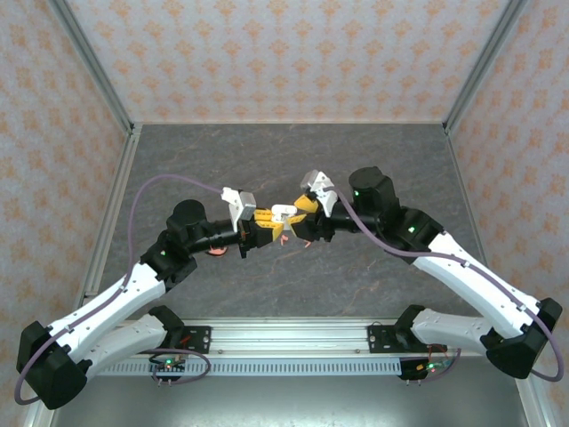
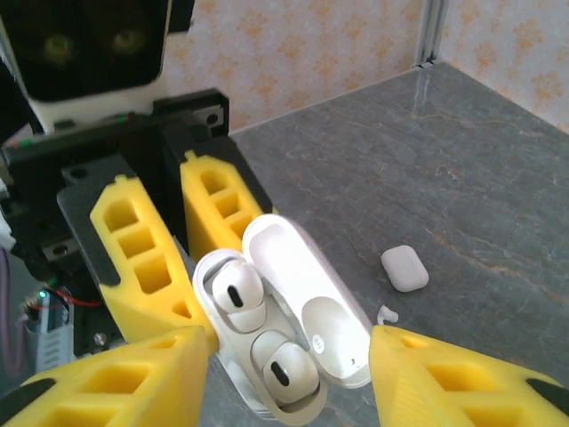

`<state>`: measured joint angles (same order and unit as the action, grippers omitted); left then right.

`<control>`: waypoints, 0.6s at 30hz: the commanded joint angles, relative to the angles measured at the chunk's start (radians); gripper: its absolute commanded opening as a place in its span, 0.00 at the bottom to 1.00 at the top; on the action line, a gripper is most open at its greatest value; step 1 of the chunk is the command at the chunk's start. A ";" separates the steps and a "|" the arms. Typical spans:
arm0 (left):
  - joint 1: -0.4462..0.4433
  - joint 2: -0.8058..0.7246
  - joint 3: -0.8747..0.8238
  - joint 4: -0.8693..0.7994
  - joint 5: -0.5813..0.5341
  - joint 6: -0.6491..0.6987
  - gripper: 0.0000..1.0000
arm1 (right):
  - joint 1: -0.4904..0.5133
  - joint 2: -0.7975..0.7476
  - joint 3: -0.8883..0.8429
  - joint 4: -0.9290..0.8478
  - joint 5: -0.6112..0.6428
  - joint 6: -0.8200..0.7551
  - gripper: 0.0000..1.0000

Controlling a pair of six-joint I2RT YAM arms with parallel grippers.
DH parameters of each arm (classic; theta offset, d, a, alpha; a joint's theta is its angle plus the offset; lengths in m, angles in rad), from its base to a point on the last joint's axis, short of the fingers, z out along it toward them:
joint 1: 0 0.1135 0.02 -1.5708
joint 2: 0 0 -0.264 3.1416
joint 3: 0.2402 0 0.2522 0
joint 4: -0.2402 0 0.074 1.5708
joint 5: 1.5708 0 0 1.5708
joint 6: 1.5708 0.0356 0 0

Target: Insert the wireless bluetooth earbuds into the charging case

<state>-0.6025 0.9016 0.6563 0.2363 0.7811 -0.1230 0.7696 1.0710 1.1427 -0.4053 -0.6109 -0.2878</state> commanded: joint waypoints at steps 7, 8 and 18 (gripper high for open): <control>-0.005 -0.007 0.040 0.057 0.006 0.010 0.00 | -0.141 -0.072 -0.080 0.187 -0.201 0.246 0.82; -0.005 -0.008 0.039 0.057 0.007 0.010 0.00 | -0.149 -0.068 -0.092 0.203 -0.216 0.274 0.86; -0.006 -0.008 0.037 0.058 0.010 0.014 0.00 | -0.155 -0.001 -0.180 0.396 -0.400 0.480 0.99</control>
<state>-0.6025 0.9016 0.6613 0.2440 0.7815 -0.1230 0.6182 1.0676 0.9680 -0.1303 -0.9089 0.1066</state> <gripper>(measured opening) 0.191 0.990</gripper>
